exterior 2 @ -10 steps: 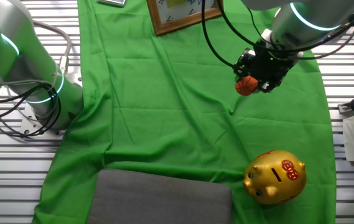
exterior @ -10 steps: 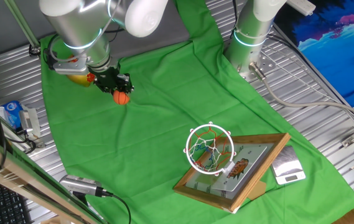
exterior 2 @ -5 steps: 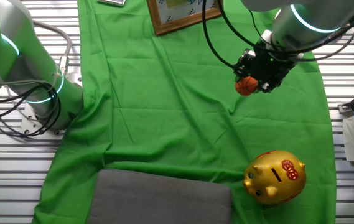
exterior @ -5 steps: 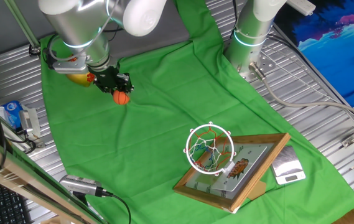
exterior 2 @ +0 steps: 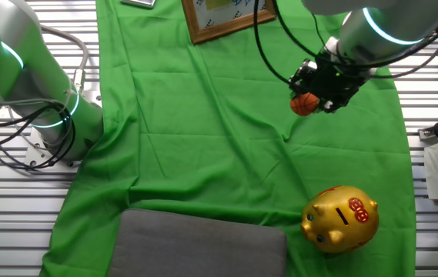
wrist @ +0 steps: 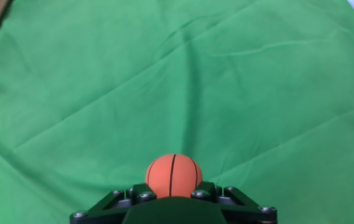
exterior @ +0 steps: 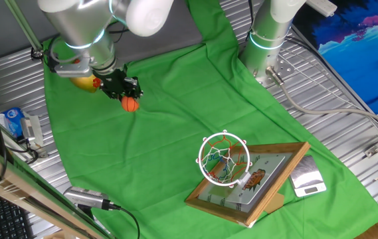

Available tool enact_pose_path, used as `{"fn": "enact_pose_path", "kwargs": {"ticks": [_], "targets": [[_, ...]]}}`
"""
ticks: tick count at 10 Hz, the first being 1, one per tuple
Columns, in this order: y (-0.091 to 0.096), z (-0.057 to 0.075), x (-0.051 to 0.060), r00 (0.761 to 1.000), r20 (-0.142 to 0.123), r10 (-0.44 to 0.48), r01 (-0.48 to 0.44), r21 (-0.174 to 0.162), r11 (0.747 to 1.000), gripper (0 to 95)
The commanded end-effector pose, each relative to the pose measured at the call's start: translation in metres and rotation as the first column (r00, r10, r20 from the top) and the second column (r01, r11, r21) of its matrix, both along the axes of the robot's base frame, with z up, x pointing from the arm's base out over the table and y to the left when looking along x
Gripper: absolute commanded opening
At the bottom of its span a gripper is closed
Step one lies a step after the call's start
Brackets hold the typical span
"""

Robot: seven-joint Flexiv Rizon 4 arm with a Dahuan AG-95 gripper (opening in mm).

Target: Grab a basketball, release it and shoot it into the basket

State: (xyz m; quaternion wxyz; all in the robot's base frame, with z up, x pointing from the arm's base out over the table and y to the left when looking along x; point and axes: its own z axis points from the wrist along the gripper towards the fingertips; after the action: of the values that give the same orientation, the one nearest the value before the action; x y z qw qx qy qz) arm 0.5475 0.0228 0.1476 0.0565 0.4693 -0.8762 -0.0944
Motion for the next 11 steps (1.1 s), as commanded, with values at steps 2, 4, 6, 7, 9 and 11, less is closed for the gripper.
{"fn": "enact_pose_path", "kwargs": {"ticks": [2,4,6,7,9,11], "targets": [[0.05,0.022,-0.008,0.999,-0.01,-0.049,0.048,-0.009,0.999,0.0],[0.067,0.029,-0.01,0.998,-0.012,-0.069,0.068,-0.021,0.997,0.0],[0.086,0.032,-0.011,0.996,-0.015,-0.089,0.088,-0.03,0.996,0.0],[0.092,0.033,-0.011,0.996,-0.016,-0.093,0.092,-0.032,0.995,0.0],[0.104,0.032,-0.011,0.995,-0.016,-0.098,0.097,-0.038,0.995,0.0],[0.112,0.031,-0.012,0.995,-0.015,-0.094,0.094,-0.037,0.995,0.0]]}}
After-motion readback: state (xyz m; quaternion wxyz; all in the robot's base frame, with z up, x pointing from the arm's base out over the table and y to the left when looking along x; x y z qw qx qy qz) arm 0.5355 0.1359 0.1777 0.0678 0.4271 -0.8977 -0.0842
